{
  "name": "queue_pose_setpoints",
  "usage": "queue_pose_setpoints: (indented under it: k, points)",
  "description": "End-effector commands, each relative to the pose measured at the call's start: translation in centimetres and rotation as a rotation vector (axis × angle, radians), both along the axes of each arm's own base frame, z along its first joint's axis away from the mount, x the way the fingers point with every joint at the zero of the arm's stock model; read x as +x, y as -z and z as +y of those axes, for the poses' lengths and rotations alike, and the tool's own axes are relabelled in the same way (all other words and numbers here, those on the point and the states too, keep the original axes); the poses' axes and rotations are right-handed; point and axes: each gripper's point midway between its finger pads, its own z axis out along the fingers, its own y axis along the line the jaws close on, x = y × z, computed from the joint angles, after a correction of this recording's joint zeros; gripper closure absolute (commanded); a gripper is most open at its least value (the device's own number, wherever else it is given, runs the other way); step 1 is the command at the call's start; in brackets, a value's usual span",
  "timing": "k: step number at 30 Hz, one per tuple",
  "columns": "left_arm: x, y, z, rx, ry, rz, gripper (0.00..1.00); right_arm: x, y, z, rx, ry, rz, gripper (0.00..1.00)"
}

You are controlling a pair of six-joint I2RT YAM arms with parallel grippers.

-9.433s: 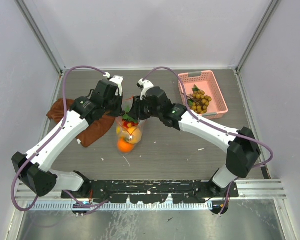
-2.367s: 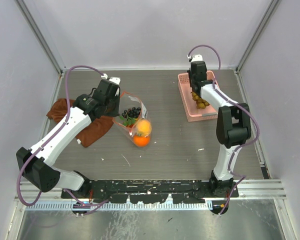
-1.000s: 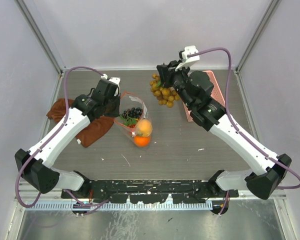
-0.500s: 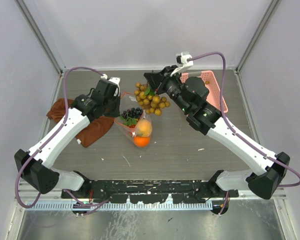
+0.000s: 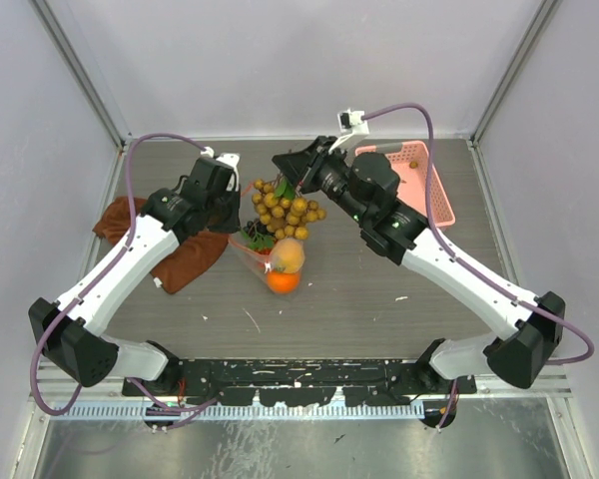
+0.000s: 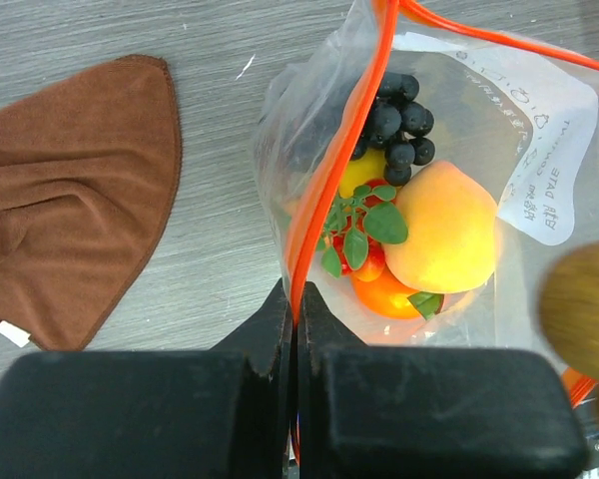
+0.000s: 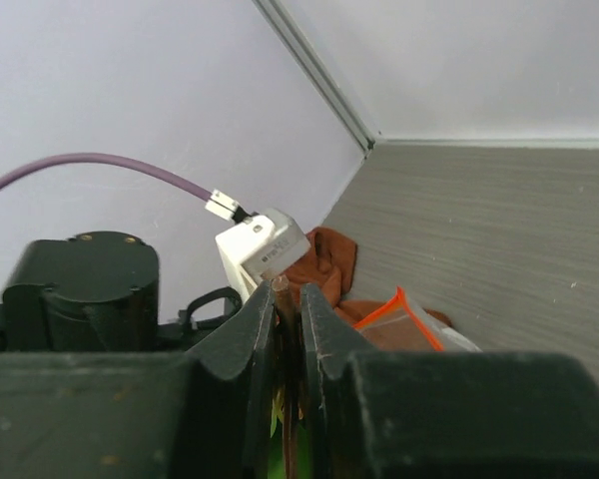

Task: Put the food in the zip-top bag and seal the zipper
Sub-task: Place the fake fruit in the bin.

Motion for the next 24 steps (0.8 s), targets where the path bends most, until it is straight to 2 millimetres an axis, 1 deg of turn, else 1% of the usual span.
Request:
queue_pose_setpoints:
  k: [1, 4, 9, 16, 20, 24]
  points:
    - [0.8, -3.0, -0.7, -0.082, 0.0, -0.091, 1.0, -0.2, -2.0, 0.9, 0.085, -0.029, 0.016, 1.0]
    - [0.8, -3.0, -0.6, -0.083, -0.002, -0.092, 1.0, 0.5, -1.2, 1.5, 0.094, -0.024, 0.051, 1.0]
    - [0.7, -3.1, -0.8, -0.091, 0.005, -0.092, 1.0, 1.0, -0.5, 2.9, 0.115, -0.05, 0.102, 1.0]
    - [0.5, -3.2, -1.1, -0.109, 0.019, -0.091, 1.0, 2.1, 0.3, 3.4, 0.137, -0.026, 0.138, 1.0]
    - [0.5, -3.3, -1.1, -0.111, 0.019, -0.095, 1.0, 2.8, 1.6, 3.9, 0.114, -0.015, 0.16, 1.0]
    - [0.5, -3.3, -1.2, -0.114, 0.02, -0.092, 1.0, 3.7, 3.4, 4.0, 0.073, 0.02, 0.185, 1.0]
